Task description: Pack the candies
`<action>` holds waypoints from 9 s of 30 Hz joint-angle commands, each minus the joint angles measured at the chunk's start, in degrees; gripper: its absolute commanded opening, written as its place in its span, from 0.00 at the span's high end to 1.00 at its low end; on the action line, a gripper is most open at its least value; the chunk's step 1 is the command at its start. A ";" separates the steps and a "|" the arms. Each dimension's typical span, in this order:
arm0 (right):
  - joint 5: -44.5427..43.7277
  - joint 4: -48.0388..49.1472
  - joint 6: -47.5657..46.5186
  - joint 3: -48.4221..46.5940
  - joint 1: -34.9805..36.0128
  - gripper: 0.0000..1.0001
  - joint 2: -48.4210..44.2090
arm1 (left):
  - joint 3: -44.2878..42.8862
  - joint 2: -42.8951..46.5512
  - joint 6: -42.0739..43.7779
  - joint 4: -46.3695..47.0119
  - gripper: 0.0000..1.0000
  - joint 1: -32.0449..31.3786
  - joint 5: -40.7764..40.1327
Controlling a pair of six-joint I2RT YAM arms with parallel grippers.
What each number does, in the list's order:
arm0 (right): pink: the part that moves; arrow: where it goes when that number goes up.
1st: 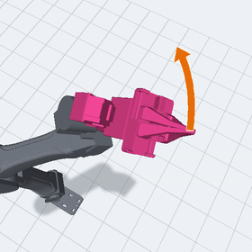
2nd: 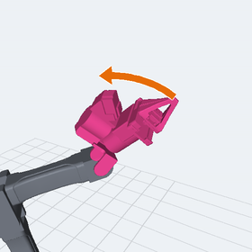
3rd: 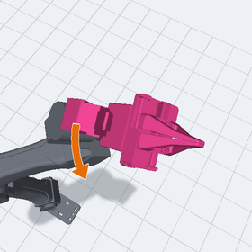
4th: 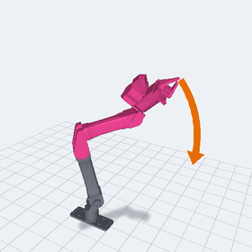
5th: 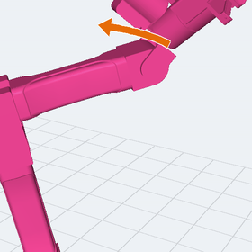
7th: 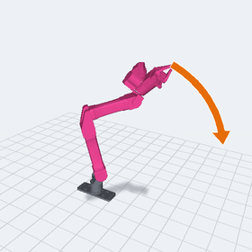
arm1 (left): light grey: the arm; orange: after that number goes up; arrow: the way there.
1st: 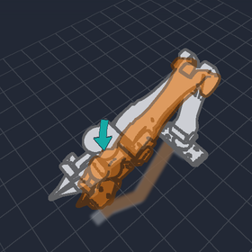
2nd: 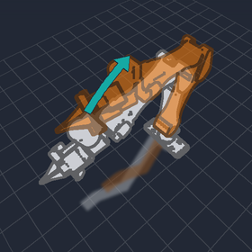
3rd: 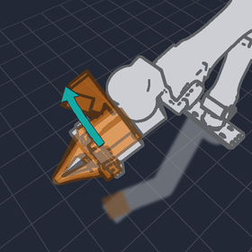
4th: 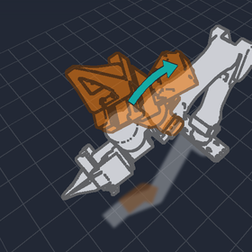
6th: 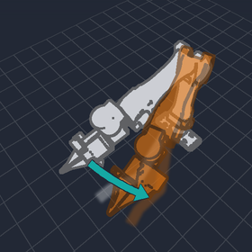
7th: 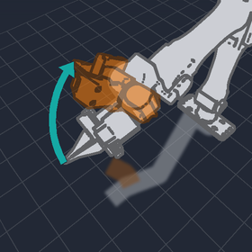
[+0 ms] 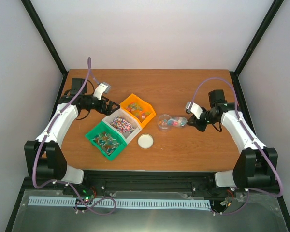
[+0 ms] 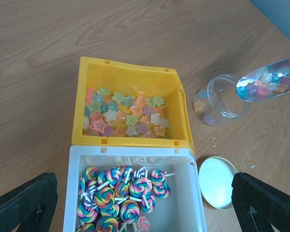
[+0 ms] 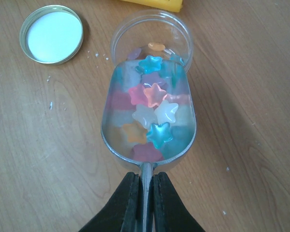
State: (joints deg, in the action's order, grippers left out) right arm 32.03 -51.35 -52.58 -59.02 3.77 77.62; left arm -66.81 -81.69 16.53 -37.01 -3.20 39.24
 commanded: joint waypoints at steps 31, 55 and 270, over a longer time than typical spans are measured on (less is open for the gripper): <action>-16.09 -9.52 4.04 -13.64 9.79 0.97 2.94 | 0.54 -0.51 2.29 1.84 0.00 0.34 -3.51; -17.00 -8.66 32.89 -30.82 32.73 0.97 12.35 | 4.66 -3.23 2.01 0.03 0.13 1.72 -19.40; 39.20 3.03 -15.43 6.91 -14.64 0.97 3.41 | 1.41 -2.39 8.84 -8.18 0.19 5.93 15.39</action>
State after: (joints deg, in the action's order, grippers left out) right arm 69.54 -31.07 -52.53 -48.99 -7.35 79.11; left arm -63.31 -84.36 23.86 -44.95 2.52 53.28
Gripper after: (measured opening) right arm 0.079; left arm 0.808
